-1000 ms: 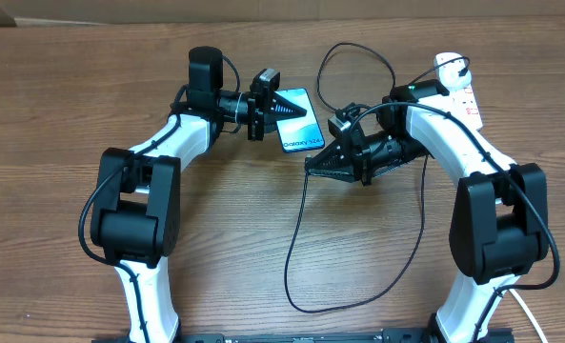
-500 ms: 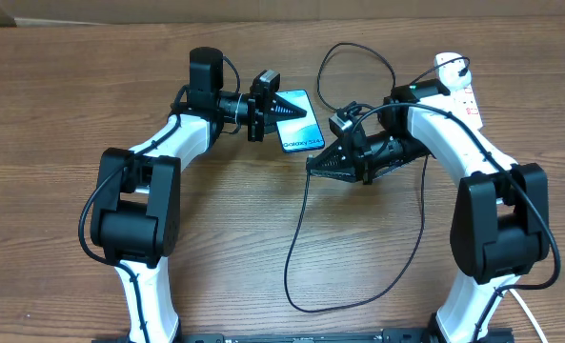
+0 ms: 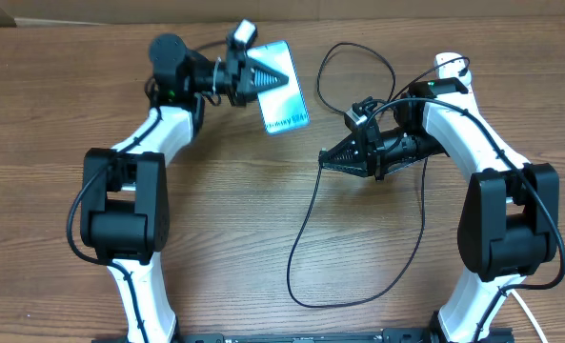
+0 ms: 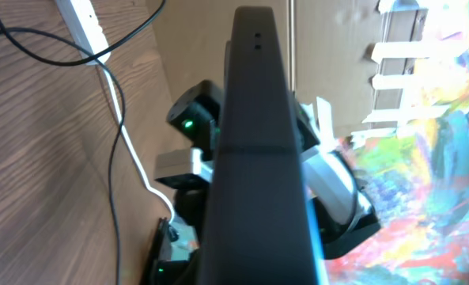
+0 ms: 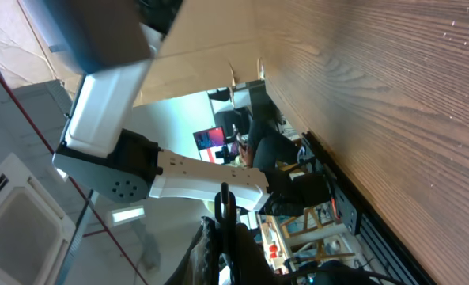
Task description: Plug charger to phone and switch on socket
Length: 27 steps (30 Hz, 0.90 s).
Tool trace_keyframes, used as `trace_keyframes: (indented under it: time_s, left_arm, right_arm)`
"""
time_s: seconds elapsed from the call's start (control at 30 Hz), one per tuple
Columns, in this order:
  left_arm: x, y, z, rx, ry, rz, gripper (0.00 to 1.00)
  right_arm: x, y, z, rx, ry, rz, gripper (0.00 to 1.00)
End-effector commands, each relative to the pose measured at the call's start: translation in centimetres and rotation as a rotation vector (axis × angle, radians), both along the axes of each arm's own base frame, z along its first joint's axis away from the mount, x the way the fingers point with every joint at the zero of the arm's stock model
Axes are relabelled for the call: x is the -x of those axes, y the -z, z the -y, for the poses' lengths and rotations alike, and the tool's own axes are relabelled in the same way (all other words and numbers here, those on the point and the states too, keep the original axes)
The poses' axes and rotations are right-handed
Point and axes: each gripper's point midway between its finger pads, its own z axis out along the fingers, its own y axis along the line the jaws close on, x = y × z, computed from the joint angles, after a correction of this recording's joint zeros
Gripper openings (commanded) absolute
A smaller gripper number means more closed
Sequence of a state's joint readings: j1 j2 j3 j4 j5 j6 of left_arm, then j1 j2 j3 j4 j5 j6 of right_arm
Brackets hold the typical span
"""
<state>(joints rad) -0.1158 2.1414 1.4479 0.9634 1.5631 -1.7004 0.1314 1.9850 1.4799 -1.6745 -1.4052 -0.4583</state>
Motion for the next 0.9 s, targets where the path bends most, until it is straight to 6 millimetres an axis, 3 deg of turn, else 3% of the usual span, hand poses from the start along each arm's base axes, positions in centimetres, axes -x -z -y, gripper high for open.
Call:
trace_keyframes:
  time_s: [0.0, 0.13, 0.27, 0.6, 0.87]
  left_arm:
    - [-0.2, -2.7, 0.1, -0.017, 0.019, -0.092, 0.04]
    - [-0.3, -3.7, 0.3, -0.021, 0.023, -0.117, 0.04]
    - [-0.2, -4.0, 0.4, -0.009, 0.027, -0.014, 0.04]
    - [1.7, -4.4, 3.7, 0.019, 0.101, 0.163, 0.04]
    - [1.8, -4.3, 3.9, 0.018, 0.108, 0.152, 0.04]
  right_arm:
    - [0.4, -1.1, 0.2, 0.004, -0.03, 0.137, 0.04]
    - [1.5, -1.6, 0.7, 0.043, -0.087, 0.296, 0.04]
    - [1.6, -2.6, 0.8, 0.061, -0.104, 0.374, 0.04]
    - [1.0, -2.8, -0.2, 0.043, -0.119, 0.453, 0.04]
    - [1.4, -2.1, -1.3, 0.075, -0.164, 0.457, 0.04]
